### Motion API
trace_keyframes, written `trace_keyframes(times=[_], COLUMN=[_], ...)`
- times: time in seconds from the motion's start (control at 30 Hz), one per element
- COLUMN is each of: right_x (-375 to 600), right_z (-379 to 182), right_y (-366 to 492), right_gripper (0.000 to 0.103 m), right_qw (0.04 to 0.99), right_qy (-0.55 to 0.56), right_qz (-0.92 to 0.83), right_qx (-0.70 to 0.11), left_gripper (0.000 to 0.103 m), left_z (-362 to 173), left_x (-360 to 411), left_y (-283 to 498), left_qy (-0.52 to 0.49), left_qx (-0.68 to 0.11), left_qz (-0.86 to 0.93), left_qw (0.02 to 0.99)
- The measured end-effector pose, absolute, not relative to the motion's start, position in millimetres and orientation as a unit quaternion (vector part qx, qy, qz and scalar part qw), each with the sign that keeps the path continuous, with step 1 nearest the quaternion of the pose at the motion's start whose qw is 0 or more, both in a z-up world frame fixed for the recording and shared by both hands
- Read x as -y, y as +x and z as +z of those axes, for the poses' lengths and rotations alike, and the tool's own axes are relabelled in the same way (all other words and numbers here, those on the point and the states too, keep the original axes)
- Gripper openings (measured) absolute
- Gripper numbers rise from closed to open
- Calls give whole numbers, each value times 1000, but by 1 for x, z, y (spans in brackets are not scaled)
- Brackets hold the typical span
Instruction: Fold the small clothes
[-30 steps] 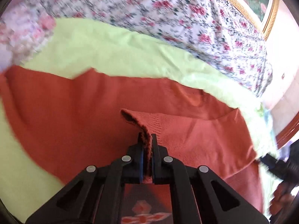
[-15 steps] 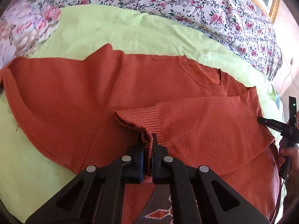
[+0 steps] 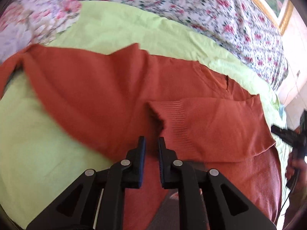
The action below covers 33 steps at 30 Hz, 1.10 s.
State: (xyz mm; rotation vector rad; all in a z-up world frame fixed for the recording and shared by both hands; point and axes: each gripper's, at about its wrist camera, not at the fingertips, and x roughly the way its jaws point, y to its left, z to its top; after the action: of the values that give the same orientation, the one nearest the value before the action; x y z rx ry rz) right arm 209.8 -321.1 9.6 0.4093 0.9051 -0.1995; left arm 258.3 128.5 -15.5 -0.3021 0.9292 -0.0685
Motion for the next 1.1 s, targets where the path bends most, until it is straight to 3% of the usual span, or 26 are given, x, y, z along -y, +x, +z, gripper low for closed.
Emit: trace_keyframes(times=[0.1, 0.17, 0.23, 0.53, 0.63, 0.9, 0.93, 1.0, 1.07, 1.1], right_x=[292, 272, 254, 198, 188, 165, 163, 157, 150, 148], right_z=[9, 4, -2, -25, -28, -31, -33, -35, -38, -39], right_y=[192, 184, 173, 148, 142, 143, 145, 149, 154, 155], right_gripper=[40, 40, 41, 41, 41, 41, 41, 41, 41, 41], right_qw=[875, 871, 866, 847, 840, 838, 836, 834, 832, 832], right_qy=[207, 217, 224, 233, 238, 207, 207, 206, 203, 201], right_qz=[-56, -38, -21, 27, 36, 43, 45, 50, 54, 56], right_qx=[-435, -440, -446, -478, -486, -503, -506, -509, -514, -514], left_gripper=[15, 41, 55, 62, 69, 70, 70, 57, 10, 10], left_z=[-14, -13, -14, -15, -10, -16, -17, -17, -16, -16], left_x=[-154, -170, -190, -305, -345, -453, -461, -467, -467, -464], left_y=[244, 237, 230, 228, 230, 239, 245, 257, 270, 273], left_qy=[-173, -184, -199, -307, -319, -448, -450, -436, -418, -416], left_qx=[-446, -444, -437, -406, -387, -339, -338, -339, -346, -348], left_qz=[-17, 1, 26, 134, 195, 226, 227, 235, 228, 222], left_qw=[878, 877, 877, 850, 843, 796, 795, 800, 808, 810])
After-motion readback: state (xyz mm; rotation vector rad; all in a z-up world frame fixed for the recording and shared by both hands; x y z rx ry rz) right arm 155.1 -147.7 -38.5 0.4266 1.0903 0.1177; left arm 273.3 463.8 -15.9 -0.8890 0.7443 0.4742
